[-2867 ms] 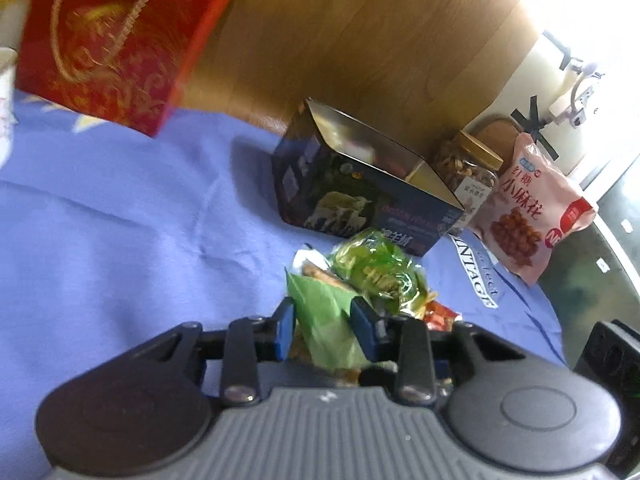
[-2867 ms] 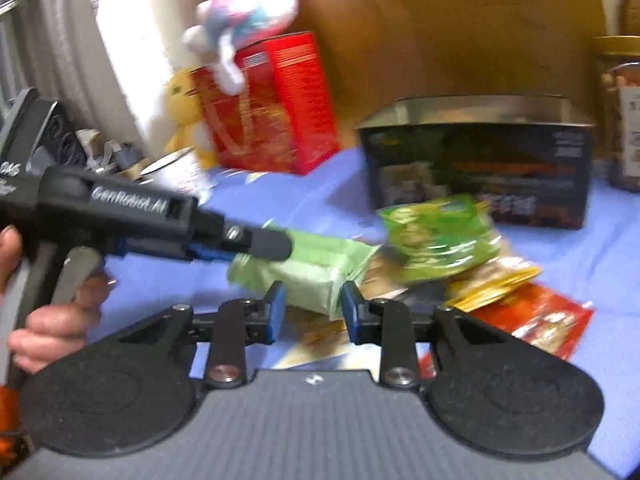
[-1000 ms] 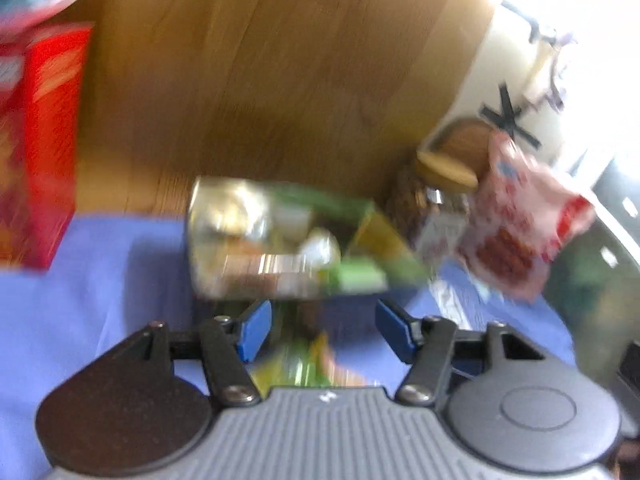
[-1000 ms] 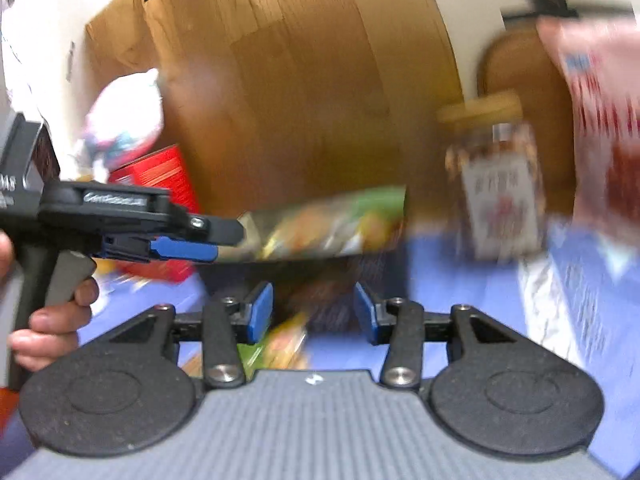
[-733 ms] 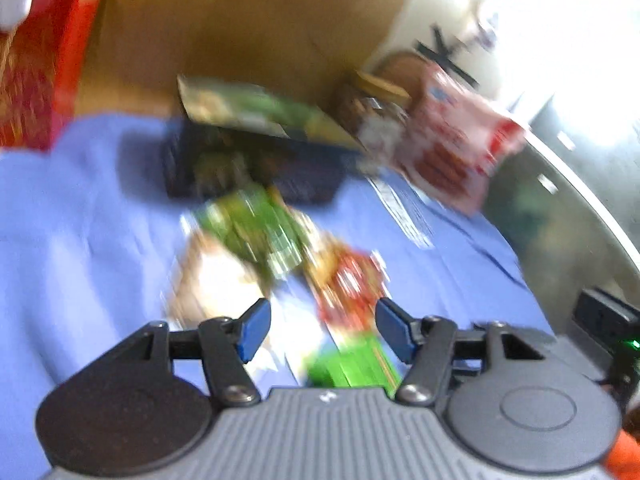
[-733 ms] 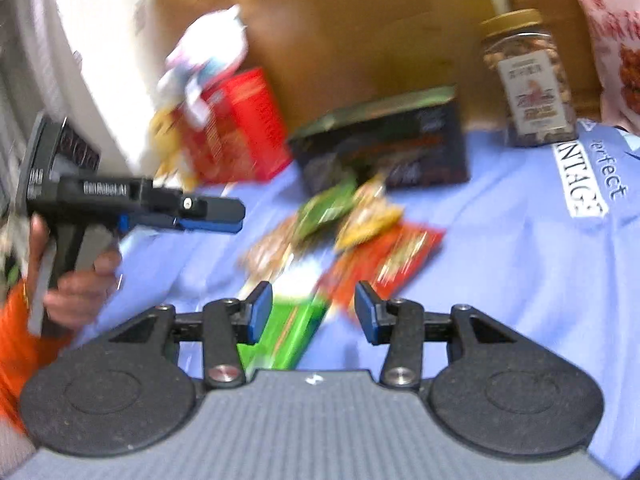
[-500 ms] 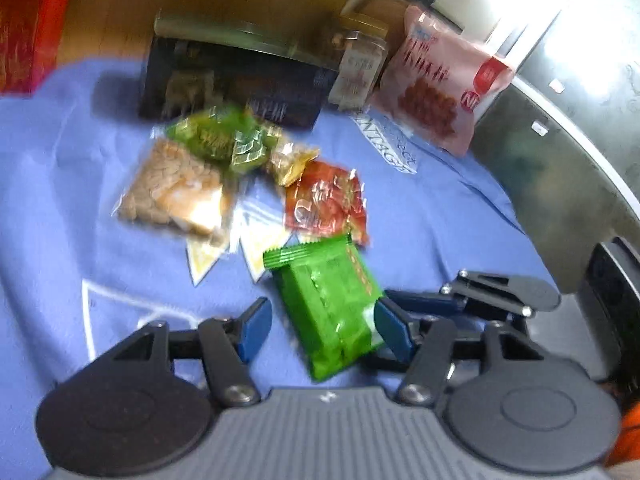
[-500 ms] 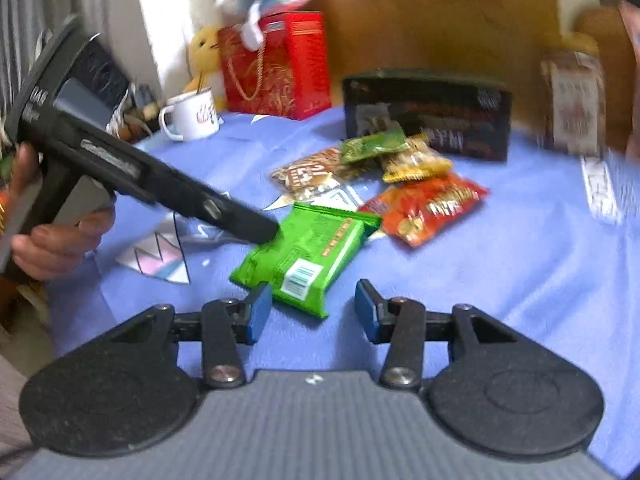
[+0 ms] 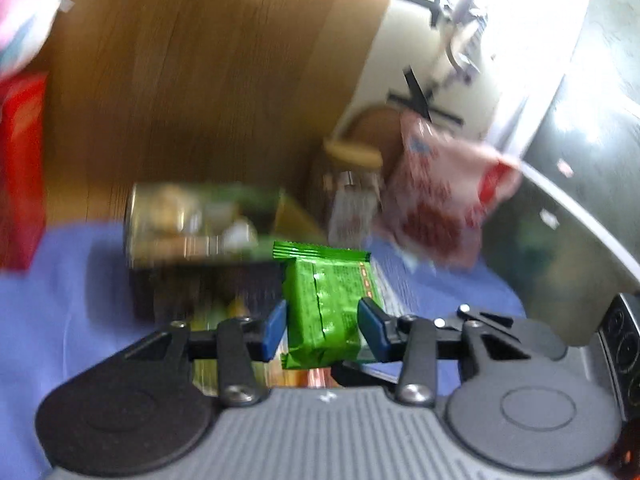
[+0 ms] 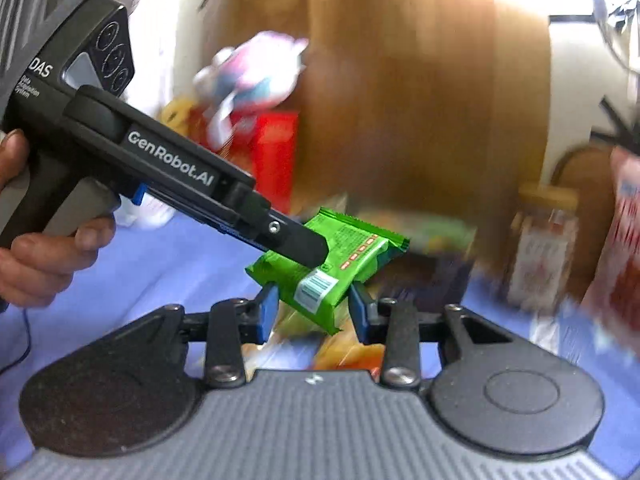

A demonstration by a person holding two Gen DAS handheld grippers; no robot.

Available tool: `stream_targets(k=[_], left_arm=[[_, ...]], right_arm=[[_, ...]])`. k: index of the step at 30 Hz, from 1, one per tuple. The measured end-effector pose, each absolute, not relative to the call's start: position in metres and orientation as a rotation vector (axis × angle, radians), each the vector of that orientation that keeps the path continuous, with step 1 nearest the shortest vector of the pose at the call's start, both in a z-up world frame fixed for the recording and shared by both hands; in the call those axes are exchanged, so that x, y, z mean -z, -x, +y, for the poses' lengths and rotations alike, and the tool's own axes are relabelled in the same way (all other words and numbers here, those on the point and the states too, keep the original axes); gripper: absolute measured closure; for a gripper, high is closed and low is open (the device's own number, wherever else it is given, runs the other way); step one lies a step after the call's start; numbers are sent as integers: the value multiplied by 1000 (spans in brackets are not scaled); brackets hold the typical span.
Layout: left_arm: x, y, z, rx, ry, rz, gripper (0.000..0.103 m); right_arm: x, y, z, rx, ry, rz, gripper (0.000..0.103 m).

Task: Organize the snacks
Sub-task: 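Drop the bright green packet into the black tin, then grasp the green lotus-print snack packet with the left gripper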

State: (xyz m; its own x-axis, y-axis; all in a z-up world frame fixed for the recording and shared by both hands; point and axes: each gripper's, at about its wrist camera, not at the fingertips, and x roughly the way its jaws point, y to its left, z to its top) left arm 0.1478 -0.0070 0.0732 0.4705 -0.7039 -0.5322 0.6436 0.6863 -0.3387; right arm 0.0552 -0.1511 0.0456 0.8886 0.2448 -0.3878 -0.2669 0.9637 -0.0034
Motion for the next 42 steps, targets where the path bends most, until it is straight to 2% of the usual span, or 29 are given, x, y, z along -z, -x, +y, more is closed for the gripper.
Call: stream_targets(k=[3,8,10,11,13,15,21,23,25,30,32,33,35,42], left_arm=[[-80,-196,-33,781,89,692,64],[-56,-257,-51,669,105,756,64],[-42,-272,-56,638,91,774,61],[-36,-277,-59,630,85,791,57],[-23,-284,-66,633,76,850,53],[-21,-278,-68,626,51,846,51],[-47,-225,-7,717,144,722,49],[-40,-208,18,713,177,740,49],[-27,-200,35,693,201,782,49],[12,-184,60,663,288,891,51],[27,-185,58,647,303,936,53],[31,-184,57,639,297,937,56],[31,-177,62,616,291,928,57],[14,-155,96,677,363,877,56]], right_arm=[[-54,-108,-174,-245,10,401,62],[-33,-177,-183,-237,-49,484,62],[-21,-192,-177,-226,-16,504,60],[-16,-197,-173,-217,8,513,59],[-10,-199,-166,-166,67,499,54],[-12,-190,-167,-153,64,472,54],[-18,-120,-196,-275,-242,470,55],[-8,-101,-199,-299,-349,530,58],[7,-89,-197,-313,-447,595,65],[33,-93,-180,-274,-642,697,63],[36,-99,-171,-258,-688,707,66],[37,-103,-170,-241,-703,711,80],[37,-107,-173,-245,-769,727,92],[20,-41,-191,-348,-746,733,94]])
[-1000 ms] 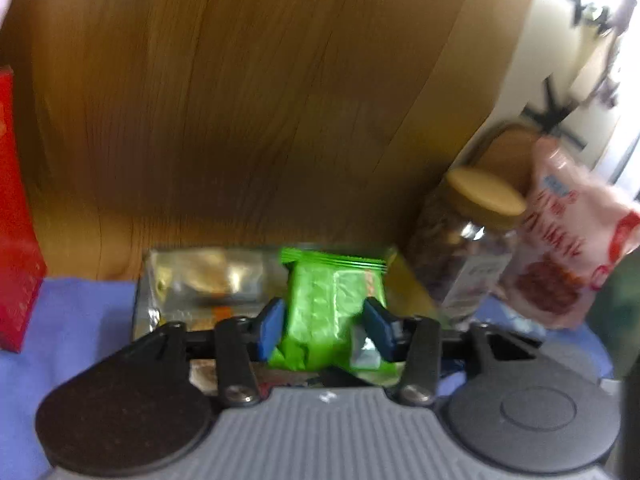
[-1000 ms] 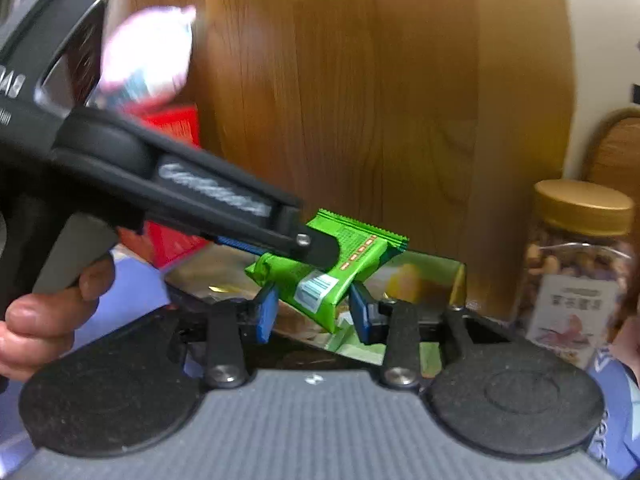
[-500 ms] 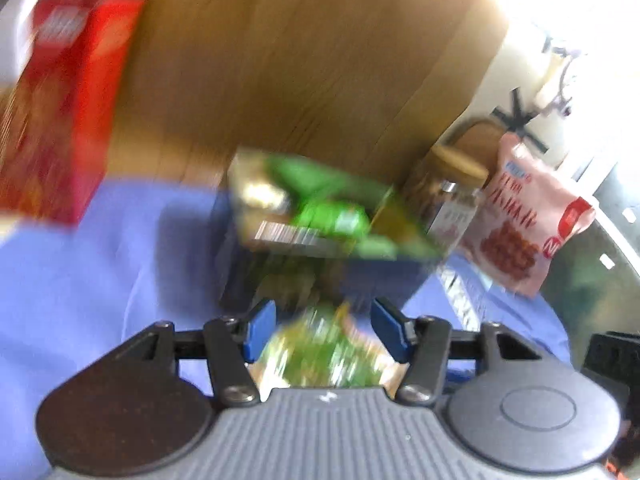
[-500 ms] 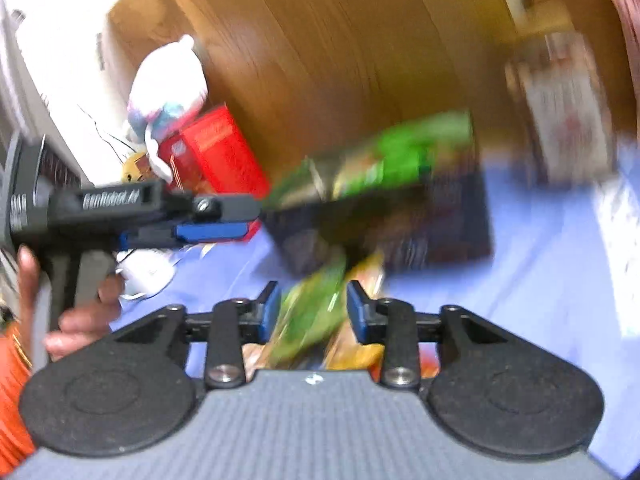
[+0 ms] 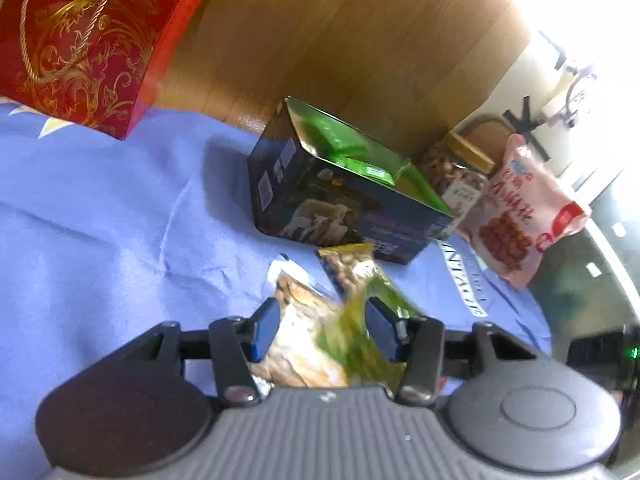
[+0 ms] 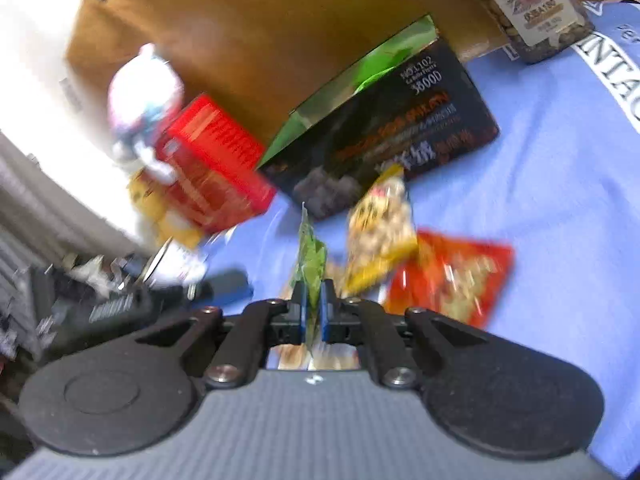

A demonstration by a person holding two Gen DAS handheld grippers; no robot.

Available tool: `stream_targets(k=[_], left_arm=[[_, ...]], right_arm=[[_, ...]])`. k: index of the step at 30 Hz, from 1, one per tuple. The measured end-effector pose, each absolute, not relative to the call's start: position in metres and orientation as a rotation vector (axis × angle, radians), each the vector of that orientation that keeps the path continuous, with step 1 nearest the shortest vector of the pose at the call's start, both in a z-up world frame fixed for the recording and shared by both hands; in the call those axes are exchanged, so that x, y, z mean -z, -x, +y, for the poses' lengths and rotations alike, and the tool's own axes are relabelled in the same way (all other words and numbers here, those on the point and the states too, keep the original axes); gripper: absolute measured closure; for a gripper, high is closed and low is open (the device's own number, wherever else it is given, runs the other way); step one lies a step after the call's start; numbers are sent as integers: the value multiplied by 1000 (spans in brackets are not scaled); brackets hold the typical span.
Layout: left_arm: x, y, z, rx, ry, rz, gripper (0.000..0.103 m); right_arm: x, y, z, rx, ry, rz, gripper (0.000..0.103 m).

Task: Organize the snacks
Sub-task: 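Grasp the green lotus-print snack packet with the left gripper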

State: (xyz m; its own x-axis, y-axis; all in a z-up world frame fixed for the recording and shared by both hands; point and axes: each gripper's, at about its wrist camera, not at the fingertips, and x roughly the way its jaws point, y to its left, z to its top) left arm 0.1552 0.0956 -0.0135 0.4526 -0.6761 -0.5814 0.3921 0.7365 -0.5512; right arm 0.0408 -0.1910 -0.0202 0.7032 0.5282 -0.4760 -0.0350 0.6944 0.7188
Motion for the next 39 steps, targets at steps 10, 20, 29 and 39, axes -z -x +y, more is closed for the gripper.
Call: stream_targets(k=[10,20,29,39], left_arm=[[17,-107,58,864,278,941,56],[33,-96,23,899,222,995,53],[44,-69,17,897,213,976,81],[-14,-92,23,908,218,828,92]], right_arm=[[10,37,-204,-161,-411,659,65],[25,61,-166,-215,-229,640,64],[32,53,-147,-233,-85,620,78],[6,4,-141,-307,-93,507,86]])
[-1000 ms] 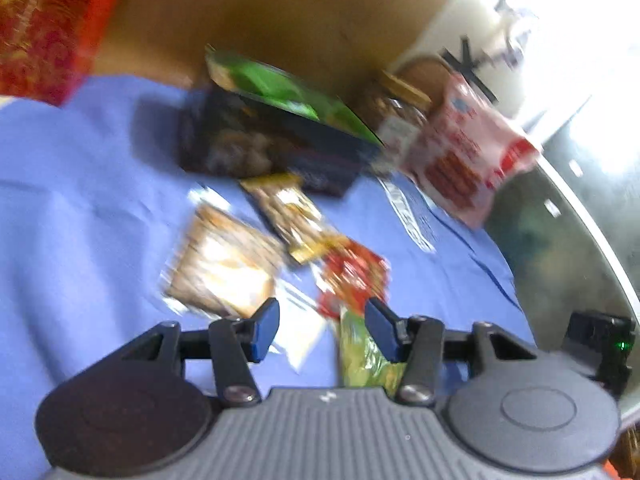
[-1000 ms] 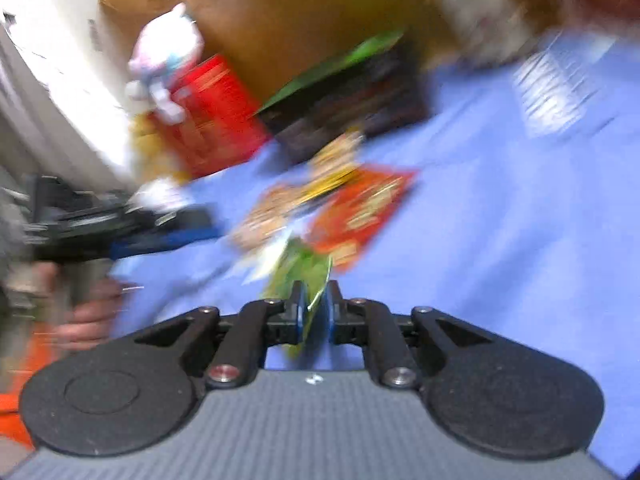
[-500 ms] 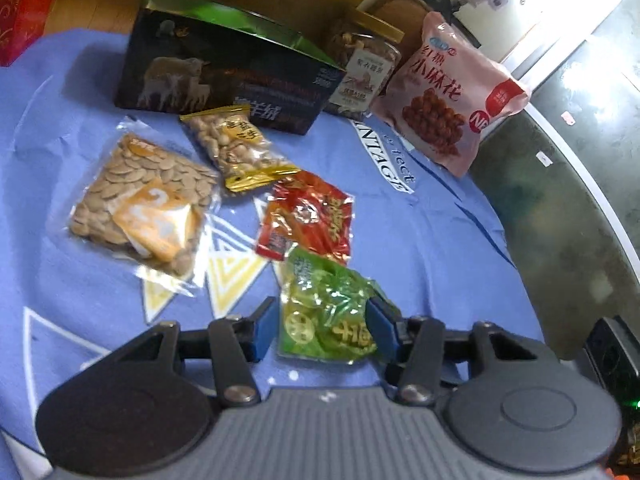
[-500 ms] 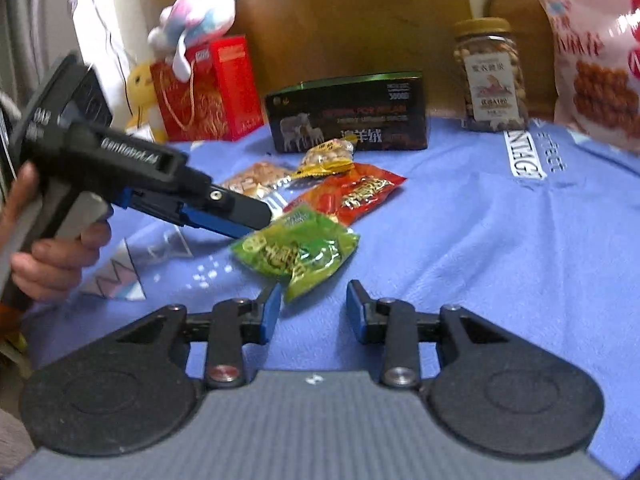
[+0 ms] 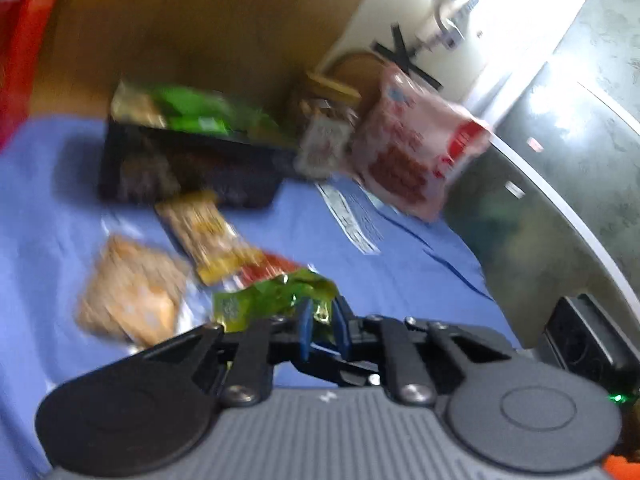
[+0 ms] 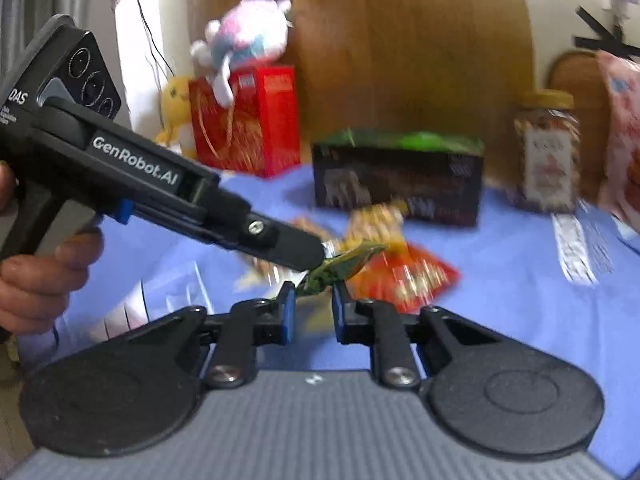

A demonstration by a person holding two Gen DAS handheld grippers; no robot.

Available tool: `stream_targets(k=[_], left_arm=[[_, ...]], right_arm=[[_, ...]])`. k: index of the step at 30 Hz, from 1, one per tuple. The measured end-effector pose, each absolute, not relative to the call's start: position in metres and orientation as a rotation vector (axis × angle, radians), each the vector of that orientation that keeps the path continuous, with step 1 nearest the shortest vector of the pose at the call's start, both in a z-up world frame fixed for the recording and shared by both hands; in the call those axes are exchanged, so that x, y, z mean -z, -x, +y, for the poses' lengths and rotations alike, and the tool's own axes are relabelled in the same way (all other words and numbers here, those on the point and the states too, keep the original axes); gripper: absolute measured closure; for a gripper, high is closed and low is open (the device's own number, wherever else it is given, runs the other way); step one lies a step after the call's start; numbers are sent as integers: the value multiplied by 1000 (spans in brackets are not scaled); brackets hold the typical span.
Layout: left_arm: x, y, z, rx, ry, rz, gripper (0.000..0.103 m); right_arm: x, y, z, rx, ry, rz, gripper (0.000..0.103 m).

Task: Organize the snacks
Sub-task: 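Grasp the green lotus-print snack packet with the left gripper, then carry the green lotus-print packet into the black tin and release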

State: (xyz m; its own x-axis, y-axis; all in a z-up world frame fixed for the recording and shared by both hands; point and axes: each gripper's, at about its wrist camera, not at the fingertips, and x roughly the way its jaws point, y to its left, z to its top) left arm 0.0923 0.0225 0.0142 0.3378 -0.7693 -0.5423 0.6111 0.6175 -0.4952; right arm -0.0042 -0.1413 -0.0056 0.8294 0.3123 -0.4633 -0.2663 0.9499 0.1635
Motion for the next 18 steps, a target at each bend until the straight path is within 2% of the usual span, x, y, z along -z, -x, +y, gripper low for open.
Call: stream_targets(k=[1,2,5,11,12,13,15,17,18], left_arm=[[-15,-98,25,892,227,831,91],[-15,-104,30,883,246,836,91],[-6,-114,44,859,279,856,82],[26,-127,41,824,269,965,76],[28,-127,39,830,270,969,73],[29,-127,36,841,272,971,71],[29,-127,29,851,268,973,58],[31,-127,25,839,258,970,50],[31,-128,25,831,254,973,49]], right_arm=[[6,-4,-143,-299,-105,525,97],[8,-10,-145,-293,-124,541,98],[15,-8,-157,-288,-161,565,98],[23,8,-172,-183,-157,586,92],[22,8,-172,-185,-166,582,88],[21,9,-172,-180,-165,579,78],[19,10,-171,-174,-148,564,68],[18,10,-171,-180,-121,568,64],[19,10,-172,-177,-101,568,62]])
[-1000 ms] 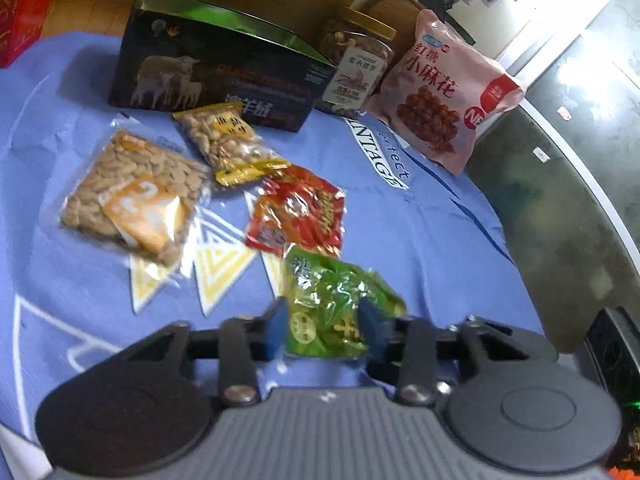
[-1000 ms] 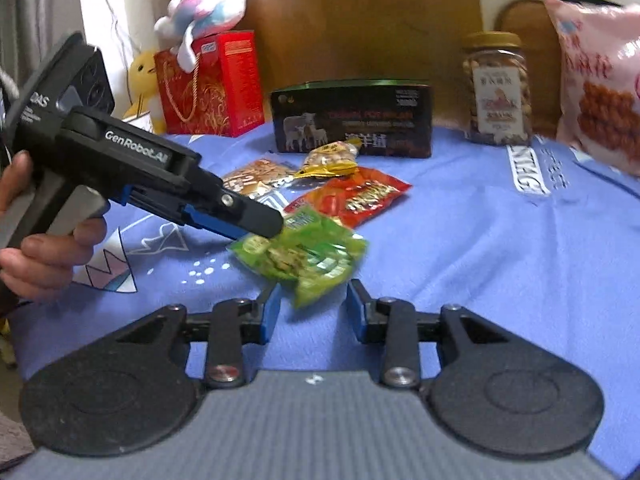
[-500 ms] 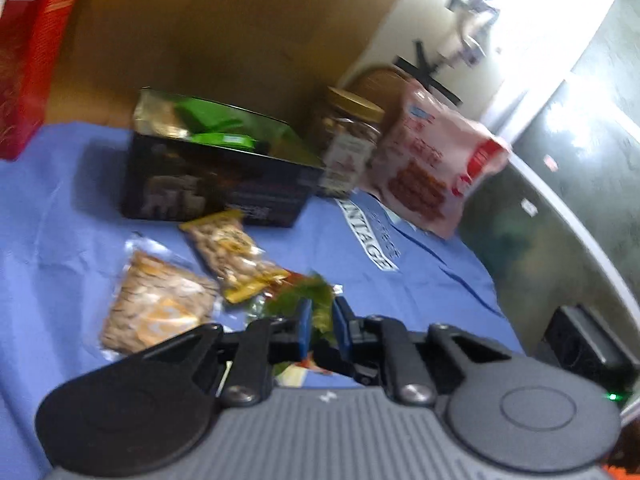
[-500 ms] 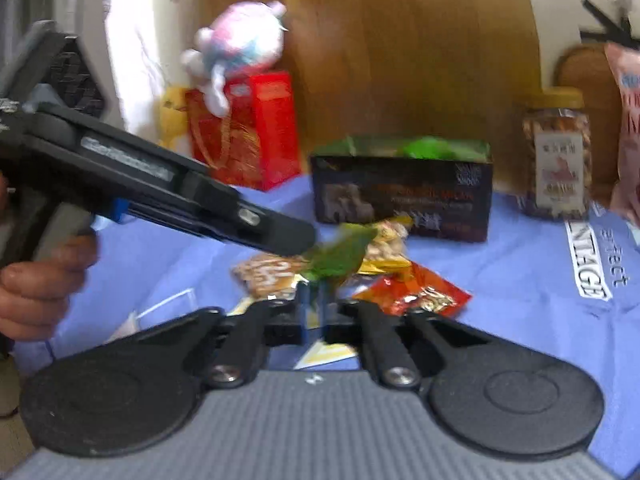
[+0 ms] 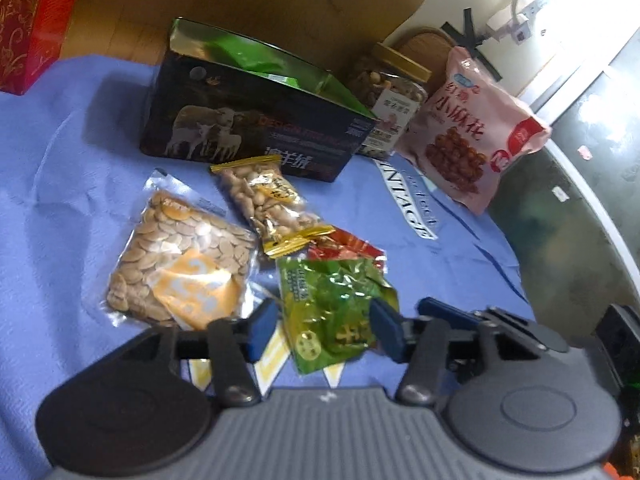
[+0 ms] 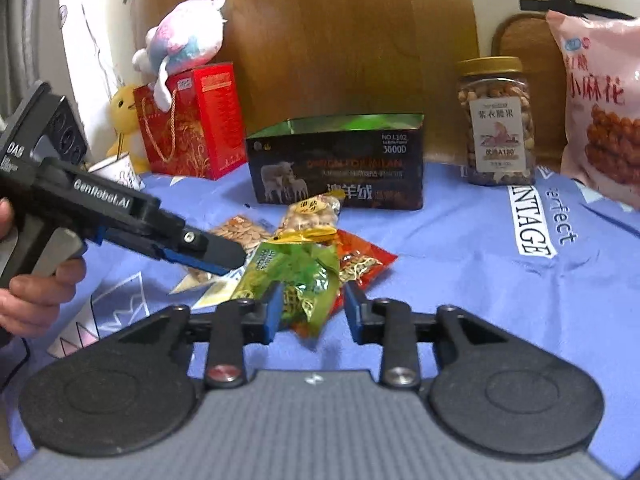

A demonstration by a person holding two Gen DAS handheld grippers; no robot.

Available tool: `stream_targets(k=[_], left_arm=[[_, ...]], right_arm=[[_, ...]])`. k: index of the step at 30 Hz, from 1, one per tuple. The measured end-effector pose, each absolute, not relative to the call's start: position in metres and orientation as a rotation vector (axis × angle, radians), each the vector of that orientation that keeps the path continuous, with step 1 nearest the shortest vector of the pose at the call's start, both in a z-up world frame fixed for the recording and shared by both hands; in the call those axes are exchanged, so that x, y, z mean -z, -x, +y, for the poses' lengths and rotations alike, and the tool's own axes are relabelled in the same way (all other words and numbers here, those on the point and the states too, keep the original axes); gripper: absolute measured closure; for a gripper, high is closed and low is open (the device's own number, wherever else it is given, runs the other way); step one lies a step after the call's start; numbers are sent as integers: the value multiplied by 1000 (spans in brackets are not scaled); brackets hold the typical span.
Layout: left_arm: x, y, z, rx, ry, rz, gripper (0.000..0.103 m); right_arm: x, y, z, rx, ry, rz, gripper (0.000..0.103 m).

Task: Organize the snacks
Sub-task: 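Carry the green lotus-print packet into the black tin and release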

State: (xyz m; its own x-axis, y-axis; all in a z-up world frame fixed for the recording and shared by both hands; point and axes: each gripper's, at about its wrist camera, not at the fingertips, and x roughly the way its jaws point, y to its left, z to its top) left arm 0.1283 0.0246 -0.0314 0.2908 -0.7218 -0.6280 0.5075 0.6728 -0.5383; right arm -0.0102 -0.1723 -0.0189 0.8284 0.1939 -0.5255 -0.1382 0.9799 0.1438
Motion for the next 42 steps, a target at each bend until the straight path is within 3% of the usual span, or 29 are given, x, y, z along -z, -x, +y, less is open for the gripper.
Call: stream_targets(k=[4,7,9,12,21,28,32,37,40,42], left_arm=[[42,-131,22,834,279,982,48],[43,-124,13,839,267,959,55],[42,-116,8,816,225,945,76],[38,-110,8,825,224,955,86],[-2,-121,15,851,260,841,86],[-51,-192,12,748,271,702,86],[-46,-240,5,629,234,719,85],[-26,-268,4,503,169,753,77],[-28,-258,15,527,191,731,73],[-32,-246,24,539,206,697,68]], right_arm=[[21,4,-171,-192,-77,589,61],[36,-14,-169,-223,-133,666,62],[36,-12,-164,-204,-126,637,67],[26,-1,-162,-234,-154,584,82],[-3,-9,-168,-223,-234,473,83],[-31,-96,-168,-241,-219,327,83],[-25,-160,-168,-260,-242,384,83],[-7,-194,-132,-250,-59,444,71],[-10,-180,-136,-232,-81,406,61],[-11,-164,-148,-230,-130,396,61]])
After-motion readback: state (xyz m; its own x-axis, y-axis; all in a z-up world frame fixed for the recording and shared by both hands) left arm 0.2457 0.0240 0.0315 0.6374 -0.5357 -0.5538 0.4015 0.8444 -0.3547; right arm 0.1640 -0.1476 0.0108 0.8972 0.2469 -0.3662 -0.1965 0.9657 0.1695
